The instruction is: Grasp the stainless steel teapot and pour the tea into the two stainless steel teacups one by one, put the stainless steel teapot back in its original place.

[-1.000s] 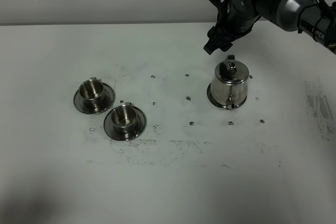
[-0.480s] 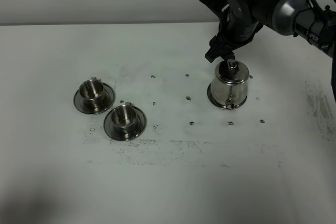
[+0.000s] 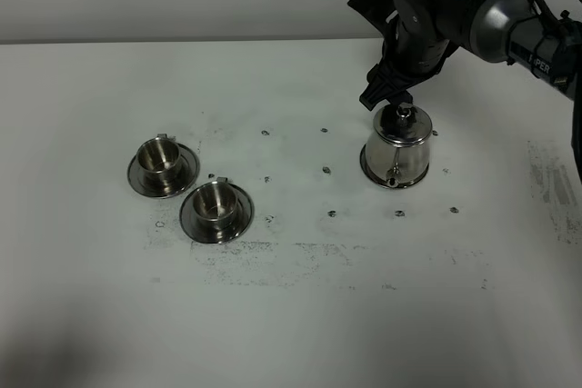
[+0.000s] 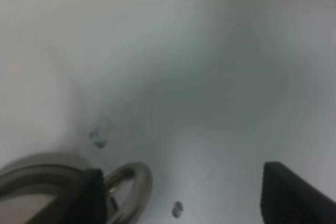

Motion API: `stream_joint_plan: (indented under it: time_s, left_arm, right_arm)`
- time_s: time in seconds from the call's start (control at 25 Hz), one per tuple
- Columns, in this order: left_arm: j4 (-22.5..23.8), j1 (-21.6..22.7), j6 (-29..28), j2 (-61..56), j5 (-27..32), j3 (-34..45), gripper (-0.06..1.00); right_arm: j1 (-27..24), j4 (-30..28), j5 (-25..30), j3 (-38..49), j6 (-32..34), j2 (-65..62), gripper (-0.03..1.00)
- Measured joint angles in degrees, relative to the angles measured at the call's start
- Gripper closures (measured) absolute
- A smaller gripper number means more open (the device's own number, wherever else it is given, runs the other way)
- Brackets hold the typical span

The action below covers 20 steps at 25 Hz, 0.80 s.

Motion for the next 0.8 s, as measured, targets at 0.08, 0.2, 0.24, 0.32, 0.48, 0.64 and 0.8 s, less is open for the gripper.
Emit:
stream_joint_plan:
  time_s: [0.08, 0.2, 0.24, 0.32, 0.48, 0.64, 0.8]
  left_arm:
    - [0.00, 0.00, -0.05, 0.00, 0.00, 0.00, 0.30]
    - [0.00, 0.00, -0.05, 0.00, 0.00, 0.00, 0.30]
    - [0.00, 0.00, -0.05, 0.00, 0.00, 0.00, 0.30]
    - [0.00, 0.00, -0.05, 0.00, 0.00, 0.00, 0.30]
    - [0.00, 0.00, -0.05, 0.00, 0.00, 0.00, 0.30]
    - [0.00, 0.00, -0.05, 0.00, 0.00, 0.00, 0.30]
    - [0.00, 0.00, -0.05, 0.00, 0.00, 0.00, 0.30]
  right_arm:
    - [-0.30, -0.98, 0.28, 0.00, 0.65, 0.00, 0.38]
    - [-0.77, -1.62, 0.58, 0.00, 1.21, 0.00, 0.38]
    - [-0.92, -1.68, 0.68, 0.00, 1.42, 0.00, 0.38]
    - [-1.37, -1.80, 1.33, 0.00, 1.63, 0.00, 0.38]
    - [-2.10, -1.69, 3.10, 0.00, 1.80, 0.00, 0.38]
    - [-2.77, -1.45, 4.72, 0.00, 2.04, 0.00, 0.38]
    - [-3.01, -1.37, 5.49, 0.00, 2.96, 0.00, 0.38]
